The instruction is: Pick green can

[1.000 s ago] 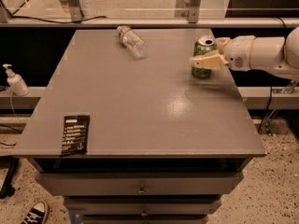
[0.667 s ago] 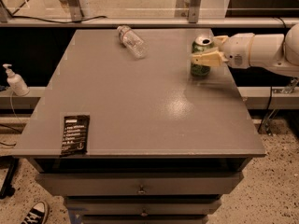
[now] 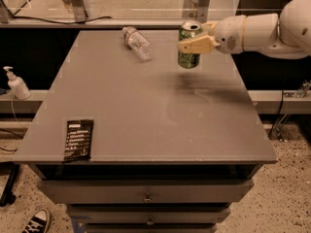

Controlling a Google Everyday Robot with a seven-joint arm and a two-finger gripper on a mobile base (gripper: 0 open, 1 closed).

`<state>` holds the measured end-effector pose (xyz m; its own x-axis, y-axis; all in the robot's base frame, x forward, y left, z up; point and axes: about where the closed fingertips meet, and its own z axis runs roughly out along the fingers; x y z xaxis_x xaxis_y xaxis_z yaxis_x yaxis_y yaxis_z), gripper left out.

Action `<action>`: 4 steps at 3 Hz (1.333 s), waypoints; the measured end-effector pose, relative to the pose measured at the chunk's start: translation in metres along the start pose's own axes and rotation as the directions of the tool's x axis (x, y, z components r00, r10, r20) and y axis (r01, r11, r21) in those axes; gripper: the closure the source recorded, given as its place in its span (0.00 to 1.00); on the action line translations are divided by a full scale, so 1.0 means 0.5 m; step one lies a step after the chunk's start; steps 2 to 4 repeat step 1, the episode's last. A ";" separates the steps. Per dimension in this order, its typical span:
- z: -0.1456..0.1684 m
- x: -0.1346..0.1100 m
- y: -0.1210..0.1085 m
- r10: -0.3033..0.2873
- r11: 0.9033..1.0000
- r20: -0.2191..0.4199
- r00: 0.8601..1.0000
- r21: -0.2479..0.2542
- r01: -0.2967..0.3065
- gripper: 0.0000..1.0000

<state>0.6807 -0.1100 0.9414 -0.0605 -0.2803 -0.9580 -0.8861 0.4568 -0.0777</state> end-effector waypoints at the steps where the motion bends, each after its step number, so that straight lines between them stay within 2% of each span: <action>1: 0.008 0.001 0.004 0.020 1.000 -0.001 1.000 -0.007 -0.020 1.00; 4: 0.008 0.001 0.004 0.020 1.000 -0.001 1.000 -0.007 -0.020 1.00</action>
Offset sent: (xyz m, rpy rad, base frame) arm 0.0000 0.0000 0.0000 0.0000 0.0000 0.0000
